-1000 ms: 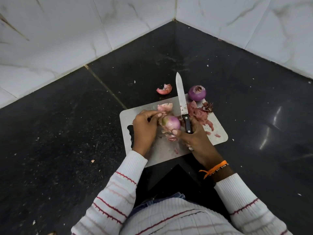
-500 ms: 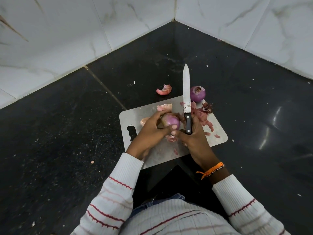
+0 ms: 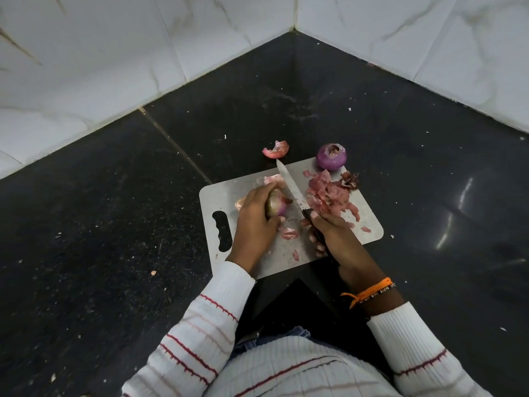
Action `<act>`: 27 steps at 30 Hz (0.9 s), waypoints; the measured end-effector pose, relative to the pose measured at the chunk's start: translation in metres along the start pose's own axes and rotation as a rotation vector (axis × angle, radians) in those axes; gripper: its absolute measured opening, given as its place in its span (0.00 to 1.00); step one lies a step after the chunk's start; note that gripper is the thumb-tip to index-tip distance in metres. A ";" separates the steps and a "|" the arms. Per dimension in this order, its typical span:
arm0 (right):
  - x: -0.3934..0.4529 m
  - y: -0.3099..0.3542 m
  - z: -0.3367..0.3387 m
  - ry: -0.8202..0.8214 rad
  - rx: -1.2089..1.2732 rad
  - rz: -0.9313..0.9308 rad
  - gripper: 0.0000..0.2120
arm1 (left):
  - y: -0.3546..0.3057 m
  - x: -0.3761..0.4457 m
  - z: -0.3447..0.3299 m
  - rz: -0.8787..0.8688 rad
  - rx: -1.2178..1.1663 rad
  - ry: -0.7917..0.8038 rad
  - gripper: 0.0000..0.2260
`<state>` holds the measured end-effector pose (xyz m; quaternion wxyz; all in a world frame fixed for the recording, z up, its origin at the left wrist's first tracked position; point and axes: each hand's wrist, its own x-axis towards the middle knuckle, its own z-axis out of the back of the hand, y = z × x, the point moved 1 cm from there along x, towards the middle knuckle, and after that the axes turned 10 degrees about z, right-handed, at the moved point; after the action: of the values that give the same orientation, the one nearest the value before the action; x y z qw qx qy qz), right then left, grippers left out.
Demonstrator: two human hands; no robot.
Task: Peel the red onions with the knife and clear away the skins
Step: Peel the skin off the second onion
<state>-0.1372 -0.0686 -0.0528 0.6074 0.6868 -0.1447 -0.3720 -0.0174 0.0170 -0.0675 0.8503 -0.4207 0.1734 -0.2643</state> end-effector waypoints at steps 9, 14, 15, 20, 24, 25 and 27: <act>0.000 0.000 -0.001 0.057 -0.008 0.033 0.07 | 0.001 0.003 0.004 0.021 0.088 0.032 0.27; -0.001 0.000 -0.001 0.200 0.470 -0.109 0.18 | 0.001 0.003 0.000 0.075 0.022 0.025 0.24; 0.000 -0.001 -0.001 0.224 0.517 -0.127 0.20 | 0.001 0.003 0.000 0.079 0.015 0.027 0.23; 0.004 -0.002 0.002 0.272 0.647 -0.164 0.26 | 0.000 0.002 0.000 0.092 0.017 0.019 0.22; 0.003 -0.002 0.004 0.223 0.599 -0.178 0.24 | 0.000 0.001 -0.001 0.107 0.031 0.002 0.21; 0.002 0.000 0.004 0.204 0.576 -0.180 0.22 | -0.001 0.001 -0.001 0.112 0.033 0.001 0.21; 0.000 0.003 0.004 0.172 0.522 -0.149 0.15 | -0.001 0.001 -0.001 0.119 0.022 -0.006 0.22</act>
<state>-0.1391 -0.0719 -0.0500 0.3911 0.8577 -0.1328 -0.3062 -0.0169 0.0154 -0.0671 0.8697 -0.4010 0.1924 -0.2141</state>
